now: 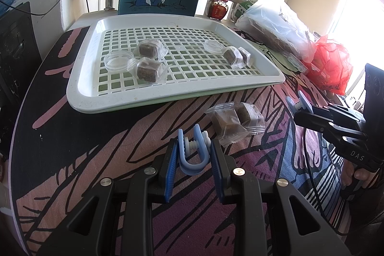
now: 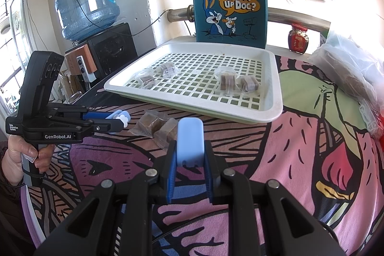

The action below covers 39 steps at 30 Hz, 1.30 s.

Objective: Organize objects

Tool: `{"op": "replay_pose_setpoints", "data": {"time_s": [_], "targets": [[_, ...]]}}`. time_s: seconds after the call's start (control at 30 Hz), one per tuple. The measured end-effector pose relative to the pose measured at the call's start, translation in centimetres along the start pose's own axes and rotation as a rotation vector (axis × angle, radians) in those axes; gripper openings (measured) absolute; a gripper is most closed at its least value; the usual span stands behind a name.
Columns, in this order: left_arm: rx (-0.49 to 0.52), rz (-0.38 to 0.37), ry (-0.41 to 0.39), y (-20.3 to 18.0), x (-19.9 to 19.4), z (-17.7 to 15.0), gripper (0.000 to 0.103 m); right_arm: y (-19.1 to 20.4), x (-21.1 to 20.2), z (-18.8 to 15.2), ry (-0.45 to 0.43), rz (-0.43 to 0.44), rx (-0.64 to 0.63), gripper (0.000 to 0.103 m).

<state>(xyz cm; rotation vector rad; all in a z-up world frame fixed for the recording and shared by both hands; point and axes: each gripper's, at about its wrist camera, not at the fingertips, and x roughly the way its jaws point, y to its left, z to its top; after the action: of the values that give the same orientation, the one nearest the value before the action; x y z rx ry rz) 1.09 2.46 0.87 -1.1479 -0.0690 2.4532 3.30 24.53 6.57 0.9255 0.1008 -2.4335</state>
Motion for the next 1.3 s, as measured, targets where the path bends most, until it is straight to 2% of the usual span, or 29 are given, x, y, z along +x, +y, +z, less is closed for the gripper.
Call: {"op": "replay_pose_setpoints", "data": {"time_s": [1.3], "targets": [[0.0, -0.004, 0.005, -0.06, 0.18, -0.09, 0.026, -0.12, -0.03, 0.11, -0.006, 0.018, -0.001, 0.02]]}}
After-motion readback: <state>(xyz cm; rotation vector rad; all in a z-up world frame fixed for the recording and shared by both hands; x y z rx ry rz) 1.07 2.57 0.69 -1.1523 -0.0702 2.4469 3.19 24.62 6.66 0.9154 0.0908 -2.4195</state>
